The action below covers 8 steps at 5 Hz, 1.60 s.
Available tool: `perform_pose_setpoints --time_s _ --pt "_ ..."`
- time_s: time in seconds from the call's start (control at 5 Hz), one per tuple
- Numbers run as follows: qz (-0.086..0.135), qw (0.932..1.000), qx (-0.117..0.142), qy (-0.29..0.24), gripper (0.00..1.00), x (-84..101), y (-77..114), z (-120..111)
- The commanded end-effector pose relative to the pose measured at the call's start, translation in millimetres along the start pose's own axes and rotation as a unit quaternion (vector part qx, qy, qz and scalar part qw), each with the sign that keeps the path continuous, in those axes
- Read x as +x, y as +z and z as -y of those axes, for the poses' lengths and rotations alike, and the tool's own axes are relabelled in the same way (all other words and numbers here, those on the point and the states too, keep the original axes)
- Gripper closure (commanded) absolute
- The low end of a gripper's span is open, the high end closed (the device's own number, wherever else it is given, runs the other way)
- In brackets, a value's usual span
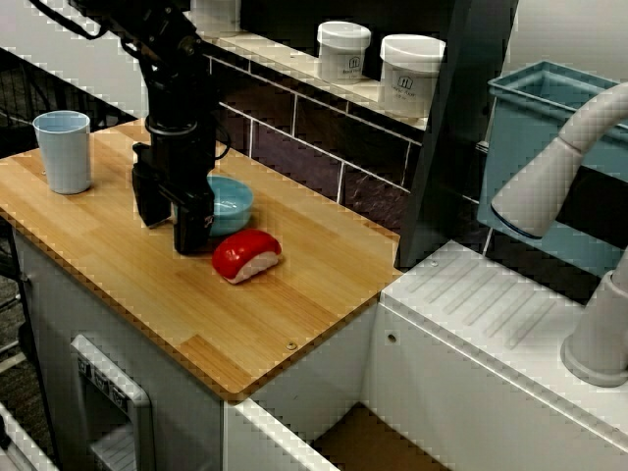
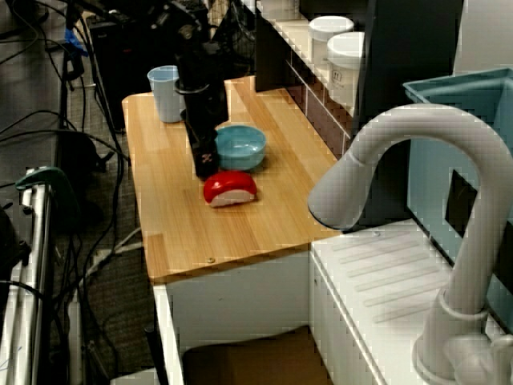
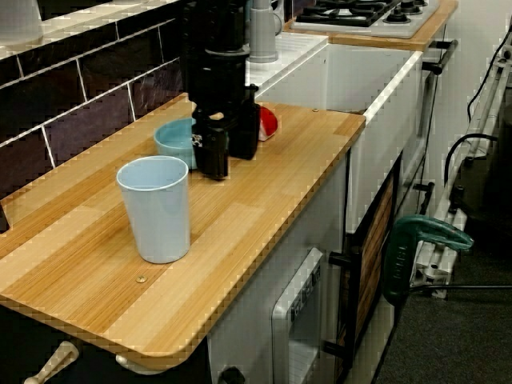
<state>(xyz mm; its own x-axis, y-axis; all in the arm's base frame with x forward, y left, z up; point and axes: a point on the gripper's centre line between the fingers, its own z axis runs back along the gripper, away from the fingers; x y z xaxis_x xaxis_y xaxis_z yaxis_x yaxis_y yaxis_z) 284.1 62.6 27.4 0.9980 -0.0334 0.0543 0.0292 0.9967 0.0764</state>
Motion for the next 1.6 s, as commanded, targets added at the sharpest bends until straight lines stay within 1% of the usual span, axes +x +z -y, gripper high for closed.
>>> perform_pose_setpoints --time_s 0.0,0.2,0.4,0.6,0.8,1.0,1.2,1.4 --pt "0.01 0.9999 -0.005 0.007 0.0 32.0 18.2 -6" --pt "0.011 0.9999 -0.01 0.003 0.0 31.1 24.7 -11" --pt "0.015 0.9997 -0.019 -0.004 0.0 25.3 35.9 -15" --pt "0.022 0.9992 -0.032 -0.008 0.0 19.6 52.5 -16" --pt "0.03 0.9989 -0.033 -0.016 0.0 20.1 65.3 -11" --pt "0.051 0.9982 -0.021 -0.024 0.0 26.2 69.1 1" --pt "0.049 0.9981 -0.022 -0.03 0.0 37.8 61.1 11" --pt "0.049 0.9979 -0.018 -0.037 0.0 53.9 62.0 21"
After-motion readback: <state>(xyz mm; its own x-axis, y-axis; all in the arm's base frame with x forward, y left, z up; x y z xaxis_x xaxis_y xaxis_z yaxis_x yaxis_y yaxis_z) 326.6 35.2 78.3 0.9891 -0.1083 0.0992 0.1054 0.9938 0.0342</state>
